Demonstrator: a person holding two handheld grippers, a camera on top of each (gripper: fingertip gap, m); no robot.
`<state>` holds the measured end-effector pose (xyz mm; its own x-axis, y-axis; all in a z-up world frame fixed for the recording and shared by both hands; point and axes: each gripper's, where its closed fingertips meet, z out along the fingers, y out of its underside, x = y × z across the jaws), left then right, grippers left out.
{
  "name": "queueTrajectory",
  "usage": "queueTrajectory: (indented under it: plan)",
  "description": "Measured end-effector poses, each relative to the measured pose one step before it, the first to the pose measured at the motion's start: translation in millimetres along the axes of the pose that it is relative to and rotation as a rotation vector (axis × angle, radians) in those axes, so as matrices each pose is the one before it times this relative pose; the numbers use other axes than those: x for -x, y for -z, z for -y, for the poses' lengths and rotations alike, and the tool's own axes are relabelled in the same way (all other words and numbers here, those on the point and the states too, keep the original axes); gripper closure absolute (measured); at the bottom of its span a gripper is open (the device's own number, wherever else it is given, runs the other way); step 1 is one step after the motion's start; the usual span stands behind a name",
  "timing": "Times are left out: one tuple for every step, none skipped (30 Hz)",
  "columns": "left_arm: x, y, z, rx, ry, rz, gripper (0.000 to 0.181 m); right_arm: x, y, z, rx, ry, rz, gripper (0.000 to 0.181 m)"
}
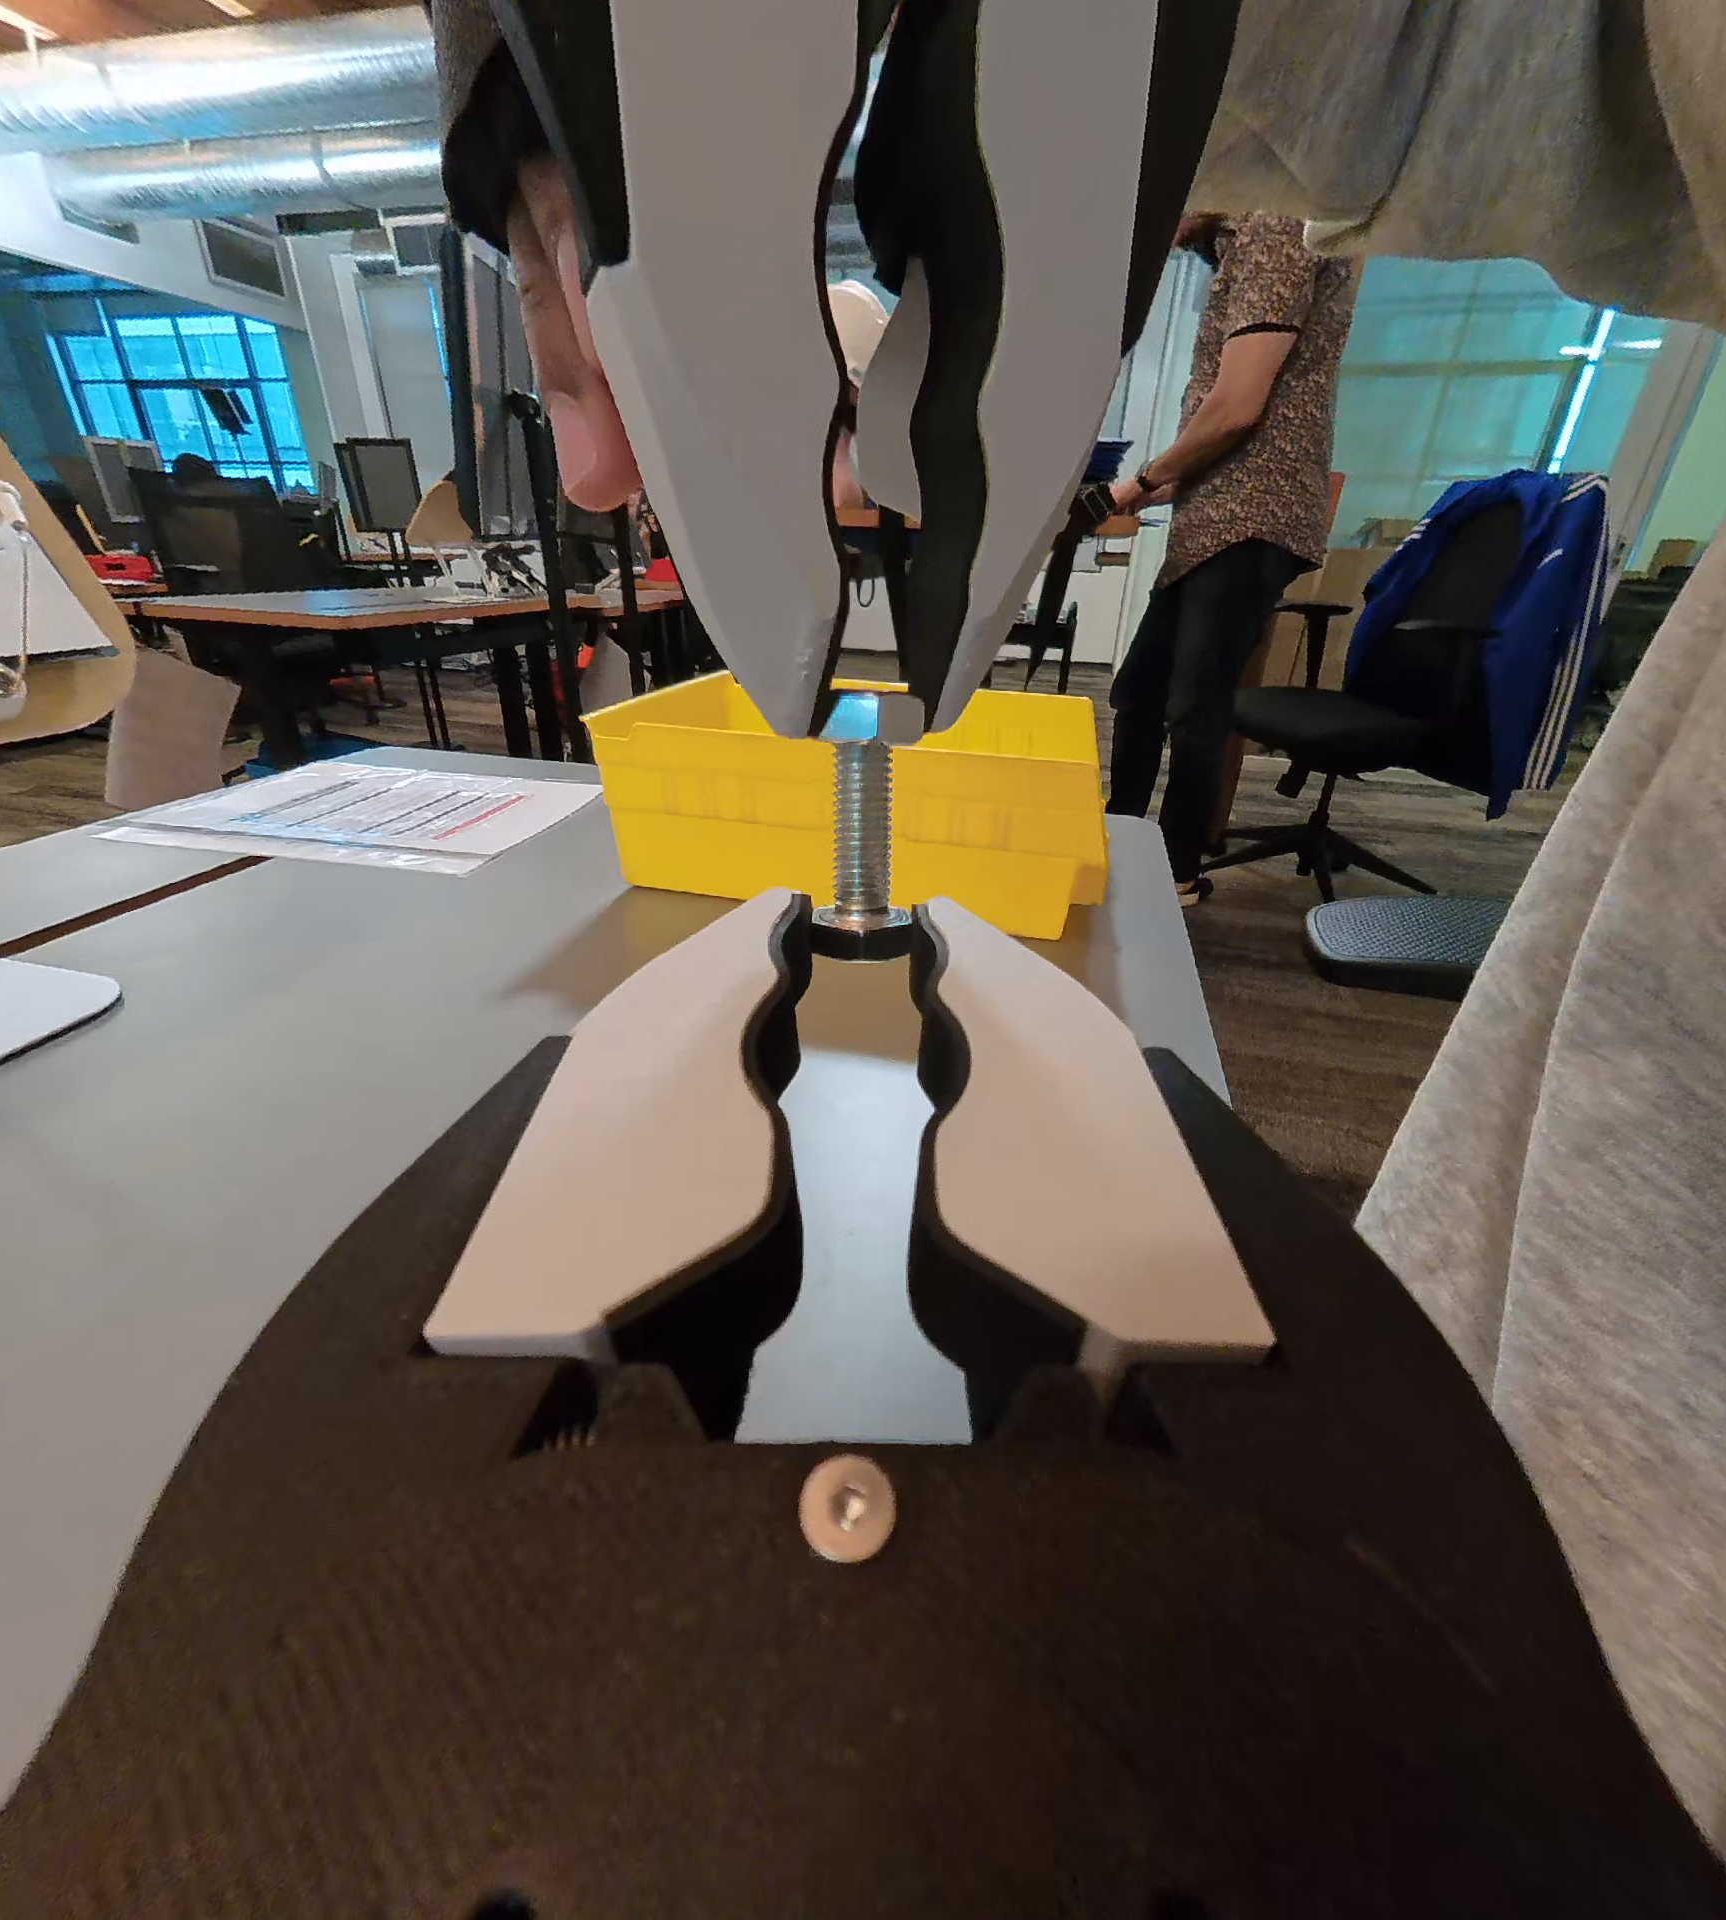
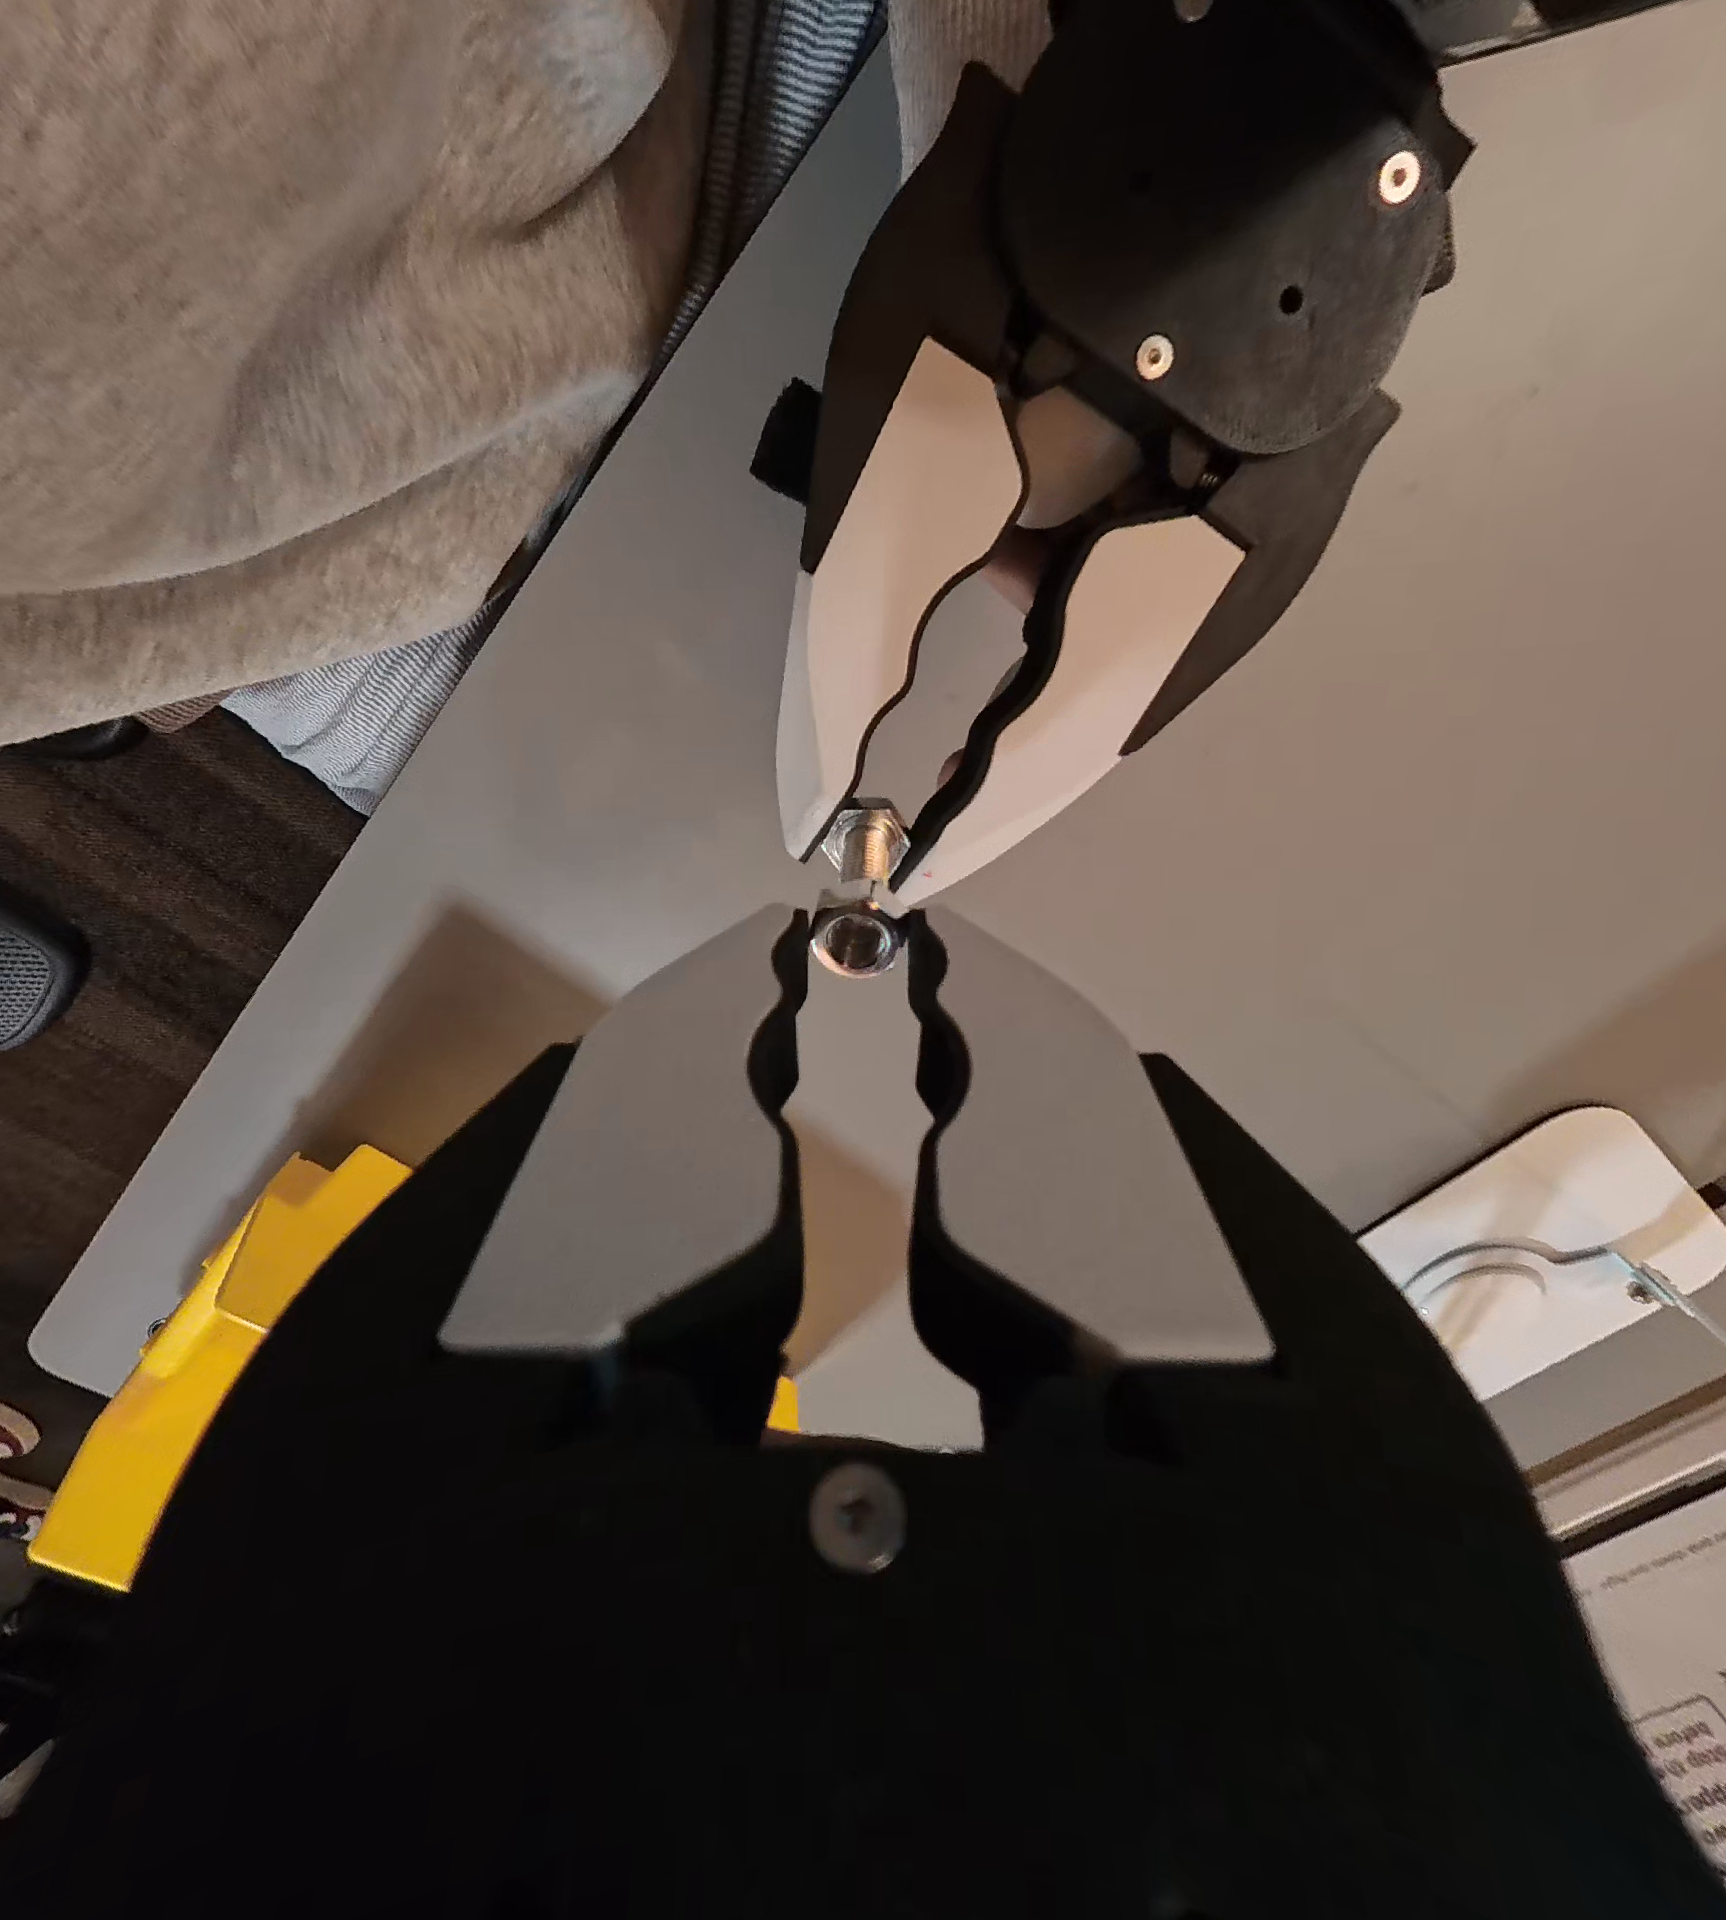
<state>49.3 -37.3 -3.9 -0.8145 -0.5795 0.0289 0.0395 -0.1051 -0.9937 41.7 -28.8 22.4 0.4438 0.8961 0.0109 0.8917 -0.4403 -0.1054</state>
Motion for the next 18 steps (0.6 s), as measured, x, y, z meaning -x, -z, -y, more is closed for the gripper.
queueTrajectory:
  plan:
    - [0.58,0.41,0.78,-0.0053,0.0031,0.0028,0.162,-0.94,0.7,0.22,-0.0047,-0.0082,-0.002,0.163]
    - [0.43,0.36,0.88,-0.0058,0.0066,0.0007,0.162,-0.77,0.85,0.3,-0.0037,-0.0098,-0.0023,0.163]
    - [0.54,0.2,0.93,-0.0056,0.0069,0.0027,0.162,-0.95,0.74,0.19,-0.0022,-0.0111,-0.003,0.163]
    - [0.86,0.2,0.64,-0.0043,0.0037,0.0049,0.163,-1.1,0.48,0.0,0.0001,-0.0134,-0.0033,0.163]
    - [0.72,0.1,0.32,-0.0015,0.0004,0.0055,0.162,-0.74,0.28,-0.05,0.0018,-0.0167,-0.0015,0.163]
    - [0.35,0.16,-0.06,0.0005,-0.0019,0.0029,0.162,-0.49,-0.06,-0.11,0.0028,-0.0207,0.0023,0.163]
    - [0.23,-0.03,-0.38,0.0019,-0.0016,0.0028,0.162,-0.28,-0.28,-0.14,0.0039,-0.0227,0.0041,0.163]
    - [0.24,-0.03,-0.38,0.0019,-0.0017,0.0029,0.162,-0.26,-0.25,-0.19,0.0041,-0.0227,0.0045,0.163]
    - [0.11,-0.04,-0.44,0.0016,-0.0016,0.0019,0.162,-0.24,-0.3,-0.12,0.003,-0.0217,0.005,0.163]
    - [0.01,0.01,-0.07,0.0004,-0.0007,0.0008,0.162,-0.19,0.06,0.0,0.0006,-0.0183,0.004,0.163]
    - [0.1,0.15,0.29,-0.0013,-0.0004,0.0019,0.162,-0.3,0.2,0.19,-0.0018,-0.0133,0.0013,0.163]
    - [0.27,0.21,0.44,-0.0022,0.0009,0.0014,0.162,-0.39,0.34,0.19,-0.0028,-0.0097,-0.0004,0.163]
    - [0.07,0.26,0.5,-0.0025,0.002,-0.0001,0.162,-0.19,0.48,0.3,-0.0035,-0.0079,-0.0006,0.163]
    - [0.09,0.14,0.57,-0.0032,0.0013,0.0002,0.163,-0.12,0.54,0.36,-0.0042,-0.0061,-0.0008,0.163]
    - [-0.19,0.09,0.45,-0.0024,0.0017,-0.0002,0.163,-0.15,0.48,0.29,-0.0036,-0.0043,-0.0011,0.163]
    - [-0.15,0.04,0.27,-0.0012,0.0006,-0.0007,0.162,-0.19,0.45,0.11,-0.0026,-0.003,-0.0024,0.163]
    - [-0.03,0.07,-0.05,0.0003,-0.0018,0.0005,0.162,-0.36,0.4,0.03,-0.0018,-0.0017,-0.0051,0.162]
    - [0.0,0.08,-0.34,0.0024,-0.0034,-0.0003,0.162,-0.78,0.28,-0.19,-0.0009,-0.0009,-0.0074,0.162]
